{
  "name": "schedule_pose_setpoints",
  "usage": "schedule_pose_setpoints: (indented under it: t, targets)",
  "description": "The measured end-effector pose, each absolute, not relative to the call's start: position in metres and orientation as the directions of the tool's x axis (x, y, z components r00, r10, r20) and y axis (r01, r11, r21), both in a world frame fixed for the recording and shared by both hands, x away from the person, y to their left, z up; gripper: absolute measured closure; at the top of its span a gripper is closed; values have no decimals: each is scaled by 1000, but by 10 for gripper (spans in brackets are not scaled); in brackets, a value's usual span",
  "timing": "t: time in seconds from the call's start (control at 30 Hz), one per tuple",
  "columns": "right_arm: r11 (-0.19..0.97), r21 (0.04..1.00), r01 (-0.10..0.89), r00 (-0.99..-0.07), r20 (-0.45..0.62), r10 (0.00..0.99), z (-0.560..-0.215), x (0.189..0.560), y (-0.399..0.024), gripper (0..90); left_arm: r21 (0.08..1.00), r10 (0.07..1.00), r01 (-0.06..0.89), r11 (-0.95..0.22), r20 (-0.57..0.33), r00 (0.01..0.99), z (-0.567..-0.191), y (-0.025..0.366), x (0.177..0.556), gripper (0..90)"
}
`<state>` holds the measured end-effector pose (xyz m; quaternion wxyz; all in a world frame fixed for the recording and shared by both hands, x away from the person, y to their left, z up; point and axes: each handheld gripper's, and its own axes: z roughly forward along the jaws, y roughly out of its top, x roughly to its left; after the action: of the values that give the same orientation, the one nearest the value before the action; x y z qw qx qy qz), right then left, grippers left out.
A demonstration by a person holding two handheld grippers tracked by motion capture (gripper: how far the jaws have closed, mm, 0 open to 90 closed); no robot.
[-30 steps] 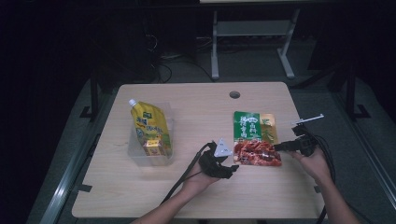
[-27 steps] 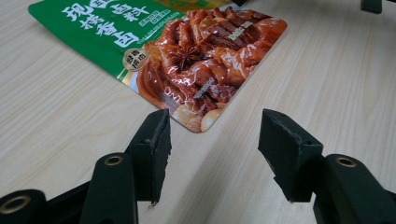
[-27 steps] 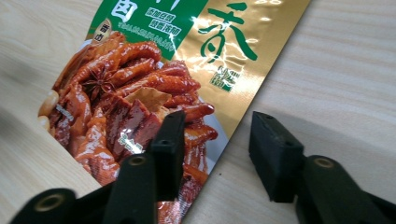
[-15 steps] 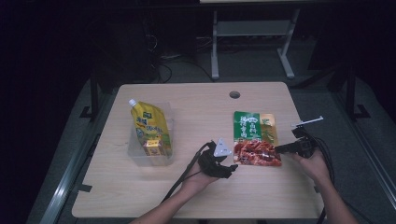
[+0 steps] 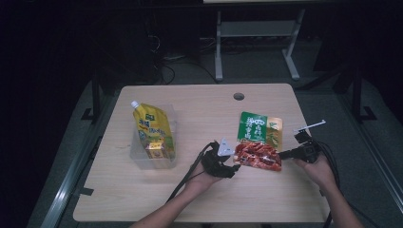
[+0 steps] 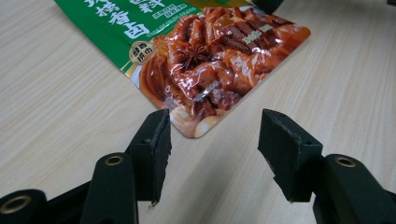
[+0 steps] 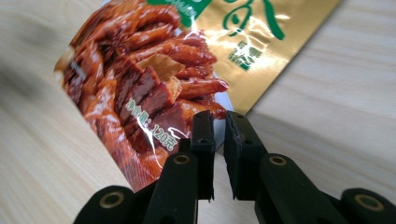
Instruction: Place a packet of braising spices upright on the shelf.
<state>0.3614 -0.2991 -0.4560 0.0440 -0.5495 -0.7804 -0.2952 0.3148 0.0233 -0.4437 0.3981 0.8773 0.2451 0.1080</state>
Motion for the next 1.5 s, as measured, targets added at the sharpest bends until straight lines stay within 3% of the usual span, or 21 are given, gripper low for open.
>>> schedule_pose_setpoints:
  t: [0.17,0.4,0.77,1.5]
  targets:
    - [256,406,877,-424,405,810,-455,359,-292,809,746,519,343,-571,5,855,-444,21,322,460]
    - [138,463,876,-344,398,850,-448,369,-309,667,740,520,354,-571,-7,854,-449,9,333,556]
    - [72,423,903,-272,435,858,-457,378,-311,671,724,511,352,-593,0,860,-455,3,337,623]
    - [45,394,918,-255,500,828,-460,383,-310,650,674,504,363,-643,17,863,-465,-8,346,678]
